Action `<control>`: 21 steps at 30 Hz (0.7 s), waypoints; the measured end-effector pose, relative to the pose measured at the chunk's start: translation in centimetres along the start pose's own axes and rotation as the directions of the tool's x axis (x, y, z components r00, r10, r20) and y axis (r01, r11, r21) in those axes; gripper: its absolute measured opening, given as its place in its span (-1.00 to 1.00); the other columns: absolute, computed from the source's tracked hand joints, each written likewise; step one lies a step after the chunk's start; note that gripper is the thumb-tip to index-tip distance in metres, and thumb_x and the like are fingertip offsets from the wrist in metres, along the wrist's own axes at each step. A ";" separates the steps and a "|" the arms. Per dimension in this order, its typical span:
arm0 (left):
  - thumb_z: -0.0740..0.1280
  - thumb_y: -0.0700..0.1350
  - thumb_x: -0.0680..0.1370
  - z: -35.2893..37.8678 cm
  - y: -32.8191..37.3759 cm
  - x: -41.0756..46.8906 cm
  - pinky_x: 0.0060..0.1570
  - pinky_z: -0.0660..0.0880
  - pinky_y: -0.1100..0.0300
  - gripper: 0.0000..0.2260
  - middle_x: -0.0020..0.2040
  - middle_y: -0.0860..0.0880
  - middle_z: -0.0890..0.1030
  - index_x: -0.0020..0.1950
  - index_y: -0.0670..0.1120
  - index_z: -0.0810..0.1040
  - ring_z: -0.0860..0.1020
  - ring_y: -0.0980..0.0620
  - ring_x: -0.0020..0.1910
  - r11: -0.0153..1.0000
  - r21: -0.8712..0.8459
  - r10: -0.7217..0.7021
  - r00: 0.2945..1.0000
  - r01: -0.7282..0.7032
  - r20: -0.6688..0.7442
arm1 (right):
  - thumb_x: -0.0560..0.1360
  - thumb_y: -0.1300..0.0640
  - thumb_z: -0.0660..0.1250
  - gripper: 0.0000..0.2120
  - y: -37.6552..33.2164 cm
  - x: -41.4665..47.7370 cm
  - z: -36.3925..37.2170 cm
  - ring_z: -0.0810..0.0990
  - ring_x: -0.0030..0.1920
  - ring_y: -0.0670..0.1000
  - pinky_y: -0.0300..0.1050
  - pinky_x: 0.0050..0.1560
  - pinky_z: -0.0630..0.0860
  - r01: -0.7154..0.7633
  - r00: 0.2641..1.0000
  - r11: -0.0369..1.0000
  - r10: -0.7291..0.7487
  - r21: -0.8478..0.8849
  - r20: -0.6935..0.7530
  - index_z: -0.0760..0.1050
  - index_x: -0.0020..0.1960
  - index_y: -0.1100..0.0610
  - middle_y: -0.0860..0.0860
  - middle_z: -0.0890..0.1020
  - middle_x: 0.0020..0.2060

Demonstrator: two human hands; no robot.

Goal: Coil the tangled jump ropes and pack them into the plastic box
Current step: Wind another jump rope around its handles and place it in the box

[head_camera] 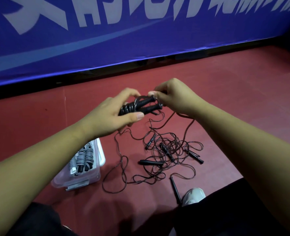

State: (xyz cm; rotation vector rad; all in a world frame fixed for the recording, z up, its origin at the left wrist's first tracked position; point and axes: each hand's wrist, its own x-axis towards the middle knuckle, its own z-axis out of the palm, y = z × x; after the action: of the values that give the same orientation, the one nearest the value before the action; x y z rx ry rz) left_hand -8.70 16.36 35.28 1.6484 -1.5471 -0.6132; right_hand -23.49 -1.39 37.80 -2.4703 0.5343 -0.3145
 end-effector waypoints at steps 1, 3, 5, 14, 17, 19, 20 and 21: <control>0.36 0.20 0.44 -0.2 0.1 0.1 -0.42 0.44 0.23 -0.51 -0.35 -0.03 0.60 0.35 0.24 0.38 0.51 0.06 -0.46 0.997 -0.079 -0.010 1.000 0.009 -0.013 | 0.61 0.07 0.31 -0.68 0.0 0.0 0.2 0.31 -0.52 -0.11 -0.16 -0.42 0.25 -0.016 1.000 1.000 0.016 0.015 0.019 0.53 -0.32 0.05 -0.01 0.45 -0.49; 0.39 0.09 0.47 -0.4 0.3 0.3 -0.44 0.41 0.24 -0.52 -0.35 -0.07 0.57 0.37 0.32 0.40 0.47 -0.01 -0.44 0.982 -0.188 -0.023 0.999 0.015 -0.045 | 0.61 0.09 0.30 -0.70 0.0 0.0 0.6 0.34 -0.54 -0.14 -0.18 -0.42 0.29 -0.040 0.997 0.998 0.037 0.048 0.062 0.57 -0.28 0.09 -0.06 0.48 -0.51; 0.38 0.00 0.48 -0.8 0.1 0.7 -0.47 0.38 0.22 -0.64 -0.35 -0.10 0.55 0.25 0.25 0.50 0.45 -0.03 -0.44 0.974 -0.224 -0.059 0.990 0.028 -0.132 | 0.63 0.00 0.28 -0.68 0.0 -0.2 1.0 0.38 -0.51 -0.10 -0.19 -0.43 0.32 -0.052 0.995 0.993 0.043 0.103 0.090 0.61 -0.22 0.12 -0.06 0.50 -0.50; 0.44 -0.01 0.46 -4.0 -2.1 2.2 -0.44 0.34 0.21 -0.86 -0.34 -0.11 0.56 -0.02 0.11 0.55 0.40 -0.04 -0.48 0.971 -0.169 -0.228 0.862 0.168 -0.453 | 0.63 0.07 0.28 -0.78 -2.1 -0.4 1.5 0.42 -0.46 -0.15 -0.27 -0.37 0.38 -0.039 0.987 0.981 0.009 0.189 0.158 0.62 -0.02 0.17 -0.08 0.51 -0.42; 0.44 -0.02 0.51 -5.4 -3.6 2.1 -0.34 0.42 0.17 -0.85 -0.28 -0.09 0.59 0.04 0.08 0.53 0.46 -0.07 -0.40 0.964 -0.036 -0.239 0.795 0.265 -0.558 | 0.64 0.07 0.27 -0.78 -2.3 -0.7 2.1 0.40 -0.48 -0.17 -0.29 -0.40 0.36 -0.061 0.982 0.981 0.026 0.183 0.189 0.62 -0.03 0.17 -0.07 0.52 -0.40; 0.45 0.07 0.50 -5.7 -4.2 1.8 -0.15 0.48 0.07 -0.77 -0.16 -0.04 0.61 0.10 0.08 0.52 0.53 -0.09 -0.21 0.917 0.154 -0.220 0.788 0.368 -0.575 | 0.64 0.06 0.26 -0.77 -2.7 -0.8 2.4 0.37 -0.51 -0.19 -0.32 -0.43 0.34 -0.059 0.982 0.986 0.028 0.159 0.188 0.63 -0.03 0.16 -0.05 0.51 -0.39; 0.45 0.10 0.49 -5.6 -4.2 1.7 -0.07 0.47 0.04 -0.73 -0.10 0.00 0.59 0.12 0.08 0.51 0.53 -0.09 -0.11 0.881 0.232 -0.215 0.784 0.413 -0.582 | 0.64 0.07 0.26 -0.76 -3.0 -0.8 2.5 0.36 -0.52 -0.18 -0.34 -0.46 0.31 -0.057 0.982 0.989 0.031 0.135 0.184 0.63 -0.02 0.17 -0.02 0.51 -0.37; 0.45 0.12 0.48 -5.3 -4.2 1.8 -0.03 0.46 0.03 -0.70 -0.06 0.03 0.58 0.14 0.07 0.50 0.52 -0.09 -0.05 0.855 0.269 -0.219 0.781 0.442 -0.585 | 0.64 0.07 0.25 -0.76 -3.2 -0.8 2.7 0.36 -0.51 -0.16 -0.34 -0.49 0.29 -0.056 0.983 0.993 0.035 0.108 0.183 0.63 -0.02 0.17 0.02 0.52 -0.36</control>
State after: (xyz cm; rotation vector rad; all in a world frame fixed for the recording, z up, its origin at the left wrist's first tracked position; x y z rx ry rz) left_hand -1.74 15.53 35.29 2.2015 -0.9939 0.0261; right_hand -22.33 2.74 37.47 -2.3446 0.4819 -0.0974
